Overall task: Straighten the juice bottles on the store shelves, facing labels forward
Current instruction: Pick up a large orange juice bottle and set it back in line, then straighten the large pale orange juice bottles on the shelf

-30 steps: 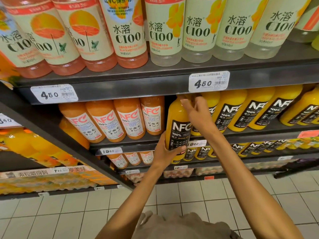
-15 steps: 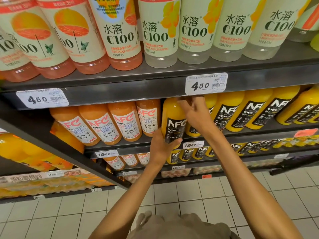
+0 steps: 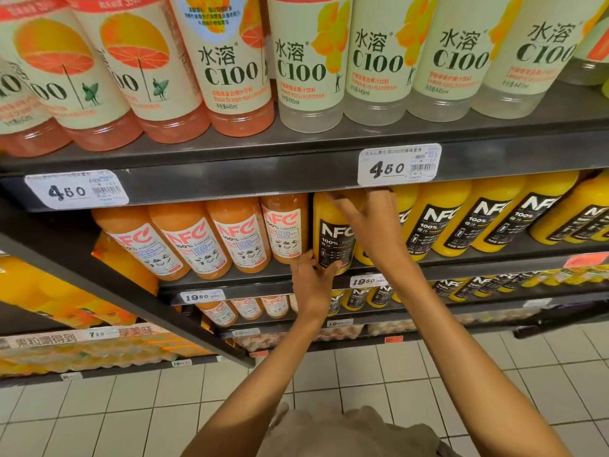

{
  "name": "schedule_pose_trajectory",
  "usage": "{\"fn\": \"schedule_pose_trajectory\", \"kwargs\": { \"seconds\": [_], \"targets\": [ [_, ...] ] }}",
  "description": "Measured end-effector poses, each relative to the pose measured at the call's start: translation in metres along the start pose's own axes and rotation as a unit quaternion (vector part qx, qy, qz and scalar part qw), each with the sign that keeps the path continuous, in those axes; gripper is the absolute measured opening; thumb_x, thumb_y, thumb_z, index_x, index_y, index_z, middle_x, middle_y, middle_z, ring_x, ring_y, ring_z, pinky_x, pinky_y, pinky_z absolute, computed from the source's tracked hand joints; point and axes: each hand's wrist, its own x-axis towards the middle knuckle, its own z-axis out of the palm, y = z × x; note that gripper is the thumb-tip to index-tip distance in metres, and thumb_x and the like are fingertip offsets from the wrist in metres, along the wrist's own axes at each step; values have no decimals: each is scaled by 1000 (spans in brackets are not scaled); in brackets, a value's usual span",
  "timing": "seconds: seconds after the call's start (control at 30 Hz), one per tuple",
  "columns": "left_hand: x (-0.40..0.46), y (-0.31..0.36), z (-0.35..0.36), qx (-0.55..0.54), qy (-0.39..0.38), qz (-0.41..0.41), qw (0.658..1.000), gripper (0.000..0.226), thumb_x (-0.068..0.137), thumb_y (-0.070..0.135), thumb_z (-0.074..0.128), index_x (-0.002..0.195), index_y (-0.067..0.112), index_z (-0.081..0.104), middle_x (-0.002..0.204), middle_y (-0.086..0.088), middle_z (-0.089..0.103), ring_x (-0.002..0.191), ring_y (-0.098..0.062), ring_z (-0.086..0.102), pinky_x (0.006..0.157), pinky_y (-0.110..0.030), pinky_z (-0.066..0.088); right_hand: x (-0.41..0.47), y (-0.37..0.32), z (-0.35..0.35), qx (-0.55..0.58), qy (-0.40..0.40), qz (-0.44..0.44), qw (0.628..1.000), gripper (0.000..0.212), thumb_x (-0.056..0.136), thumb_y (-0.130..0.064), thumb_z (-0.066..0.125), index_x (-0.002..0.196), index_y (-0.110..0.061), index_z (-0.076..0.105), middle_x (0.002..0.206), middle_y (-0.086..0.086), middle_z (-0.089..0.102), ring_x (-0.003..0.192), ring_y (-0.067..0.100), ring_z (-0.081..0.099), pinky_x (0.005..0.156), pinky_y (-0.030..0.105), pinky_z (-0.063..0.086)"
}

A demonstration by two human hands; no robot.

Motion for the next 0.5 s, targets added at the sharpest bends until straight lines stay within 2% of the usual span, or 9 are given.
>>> {"fn": "schedule_pose_trajectory", "kwargs": {
  "seconds": [0.07,0.1,0.13,0.2,0.23,0.3,0.4,0.43,0.5],
  "targets": [
    [1,3,3,4,9,13,1000,47,80,25,75,120,8,59,124,-11,55,112,-24,54,94,-45,49,-4,2,0,-62,23,-12,998,35,90,-25,64,109,4,60,91,10,59,86,23,51,78,31,40],
    [2,4,4,6,10,16,1000,45,80,25,75,119,8,59,123,-11,56,111,-24,54,95,-44,48,-6,2,-1,-83,31,-12,996,34,90,-27,64,93,7,60,74,9,53,75,24,47,70,28,35],
    [3,5,4,10,9,18,1000,46,81,25,74,120,8,58,123,-12,57,111,-24,54,95,-44,48,-6,2,-1,-96,36,-9,995,36,90,-28,63,76,4,56,61,5,43,64,22,40,65,25,29],
    [5,7,5,14,5,16,1000,49,82,25,72,124,6,57,123,-13,57,111,-25,54,96,-44,48,-5,1,-1,-110,34,-1,993,50,91,-26,63,51,-9,37,49,-1,30,51,15,28,59,23,21],
    [6,8,4,11,1,16,1000,49,83,25,72,125,6,56,123,-14,57,111,-26,55,96,-44,47,-3,0,0,-110,33,0,993,56,91,-24,63,47,-14,29,46,-2,28,48,11,26,58,23,19],
    [8,11,4,7,-6,15,1000,50,84,23,71,128,5,55,123,-16,58,112,-27,55,97,-44,47,0,1,2,-105,39,3,994,60,92,-20,62,46,-16,25,44,-2,27,47,11,25,58,26,20],
    [7,14,4,9,-22,21,1000,43,88,19,66,126,3,55,123,-15,58,115,-28,54,99,-43,45,-1,4,7,-99,53,9,994,56,93,-17,60,49,-16,26,49,-1,29,55,21,29,59,27,22],
    [5,12,2,0,-27,21,999,36,89,16,64,121,2,58,121,-11,60,113,-26,57,96,-39,47,-3,4,9,-95,59,6,994,54,93,-16,60,51,-17,26,53,-2,29,60,22,31,60,25,20],
    [-1,6,-5,-30,-24,20,999,17,90,11,62,107,6,62,105,4,63,95,-15,62,79,-24,50,-8,3,12,-87,113,-19,990,44,90,-15,65,58,-15,35,61,0,36,69,20,35,61,20,19]
  ]
}}
